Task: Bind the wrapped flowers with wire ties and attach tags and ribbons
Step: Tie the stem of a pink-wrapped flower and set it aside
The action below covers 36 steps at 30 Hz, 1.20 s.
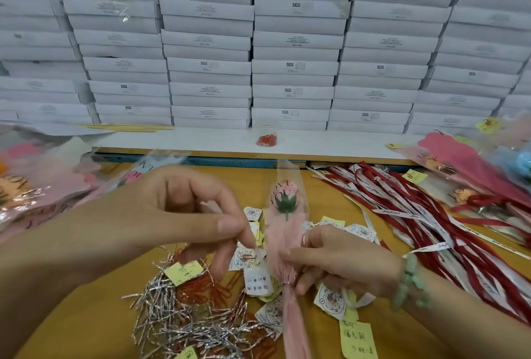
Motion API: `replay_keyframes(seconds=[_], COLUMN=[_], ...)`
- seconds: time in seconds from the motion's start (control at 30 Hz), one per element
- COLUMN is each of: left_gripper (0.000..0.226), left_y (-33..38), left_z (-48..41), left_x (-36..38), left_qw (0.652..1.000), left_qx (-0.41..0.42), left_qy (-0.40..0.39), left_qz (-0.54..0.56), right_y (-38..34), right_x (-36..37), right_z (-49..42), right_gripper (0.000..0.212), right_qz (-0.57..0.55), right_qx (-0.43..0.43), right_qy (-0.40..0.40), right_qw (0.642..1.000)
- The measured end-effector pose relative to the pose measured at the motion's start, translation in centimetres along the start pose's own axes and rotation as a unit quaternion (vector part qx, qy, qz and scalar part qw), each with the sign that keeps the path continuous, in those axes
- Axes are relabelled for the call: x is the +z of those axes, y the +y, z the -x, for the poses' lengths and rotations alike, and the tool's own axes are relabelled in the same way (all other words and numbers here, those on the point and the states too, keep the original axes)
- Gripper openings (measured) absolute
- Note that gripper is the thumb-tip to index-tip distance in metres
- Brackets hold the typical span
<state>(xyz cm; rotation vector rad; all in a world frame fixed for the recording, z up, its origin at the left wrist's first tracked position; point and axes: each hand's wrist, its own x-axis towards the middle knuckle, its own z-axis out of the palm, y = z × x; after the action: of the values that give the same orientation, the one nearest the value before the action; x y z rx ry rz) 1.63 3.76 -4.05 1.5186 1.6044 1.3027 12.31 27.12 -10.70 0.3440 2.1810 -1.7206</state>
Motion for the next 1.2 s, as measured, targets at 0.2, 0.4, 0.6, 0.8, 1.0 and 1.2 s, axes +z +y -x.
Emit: replay_keyframes(seconds=[0.2,0.4,0.6,0.8,1.0,1.2], left_gripper=[0.013,0.02,0.022,0.038,0.055,0.058], left_y=[-0.2,0.3,1.1,0.9,-1.8,-4.6], left_z=[-0.1,-0.1,-0.2,-1.1,-2.7,-4.9], left_x=[0.2,0.0,-1.3,-1.0,4.0,5.7], left_qw=[0.992,0.97,0.942,0.953,0.988,0.992], left_qx=[0.108,0.202,0.262,0.208,0.076,0.006], left_qy=[0.057,0.129,0.181,0.141,0.137,0.129], left_qz=[-0.04,0.028,0.107,0.17,0.003,-0.008], right_y=[-1.3,-2.2,-2.9,-3.5,-2.2,-1.2], right_x=[0.0,-0.3,-1.4,-2.0,0.3,1.1], right_z=[1.1,3.0,4.1,4.6,2.6,1.2], right_gripper=[0.047,0.078,0.082,0.032,0.039,0.012], right_qz=[0.208,0.41,0.501,0.395,0.099,-0.011], right_qx=[-0.028,0.012,0.028,-0.094,-0.149,-0.191], right_qy=[0.081,0.121,0.151,0.145,-0.131,-0.067], right_qw=[0.974,0.904,0.852,0.902,0.975,0.979])
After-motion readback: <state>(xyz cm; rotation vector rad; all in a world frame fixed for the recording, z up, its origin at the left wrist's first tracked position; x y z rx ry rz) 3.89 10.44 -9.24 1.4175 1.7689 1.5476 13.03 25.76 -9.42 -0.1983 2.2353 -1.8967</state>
